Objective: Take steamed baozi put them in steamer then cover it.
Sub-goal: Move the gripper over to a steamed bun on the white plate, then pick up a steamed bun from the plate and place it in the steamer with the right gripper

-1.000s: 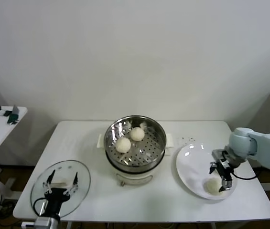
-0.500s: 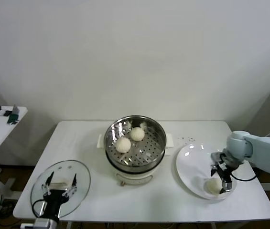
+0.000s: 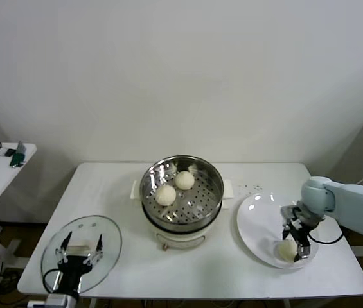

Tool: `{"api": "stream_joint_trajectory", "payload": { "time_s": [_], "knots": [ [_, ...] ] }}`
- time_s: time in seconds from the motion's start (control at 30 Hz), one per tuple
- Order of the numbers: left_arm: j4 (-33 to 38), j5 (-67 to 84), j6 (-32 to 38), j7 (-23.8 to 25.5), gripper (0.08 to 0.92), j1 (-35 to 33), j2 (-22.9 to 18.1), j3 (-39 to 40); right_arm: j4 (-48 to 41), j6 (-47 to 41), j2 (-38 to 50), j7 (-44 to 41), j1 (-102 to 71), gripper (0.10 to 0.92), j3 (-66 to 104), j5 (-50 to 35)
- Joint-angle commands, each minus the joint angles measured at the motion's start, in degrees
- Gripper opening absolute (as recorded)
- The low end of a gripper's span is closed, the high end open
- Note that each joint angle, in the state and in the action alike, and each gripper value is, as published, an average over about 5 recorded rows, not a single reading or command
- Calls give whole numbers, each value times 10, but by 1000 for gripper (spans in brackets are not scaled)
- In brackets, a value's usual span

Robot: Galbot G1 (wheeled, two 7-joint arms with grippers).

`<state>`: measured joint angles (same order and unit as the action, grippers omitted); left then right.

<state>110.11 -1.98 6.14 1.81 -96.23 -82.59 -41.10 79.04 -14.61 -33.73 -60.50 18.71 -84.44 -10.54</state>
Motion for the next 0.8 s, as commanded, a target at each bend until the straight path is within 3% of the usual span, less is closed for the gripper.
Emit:
{"api": "stream_joint_trajectory", "payload": {
  "time_s": [0.03, 0.53, 0.8],
  "knots": [
    [-1, 0, -1, 0, 823, 1, 1, 0, -4, 1, -6, -3, -1, 759, 0, 0],
    [-4, 0, -1, -1, 823, 0, 1, 1, -2, 9, -13, -6, 34, 721, -17, -9],
    [-1, -1, -1, 0, 823, 0, 1, 5, 13, 93, -64, -32, 218, 721, -110, -14]
  ]
}}
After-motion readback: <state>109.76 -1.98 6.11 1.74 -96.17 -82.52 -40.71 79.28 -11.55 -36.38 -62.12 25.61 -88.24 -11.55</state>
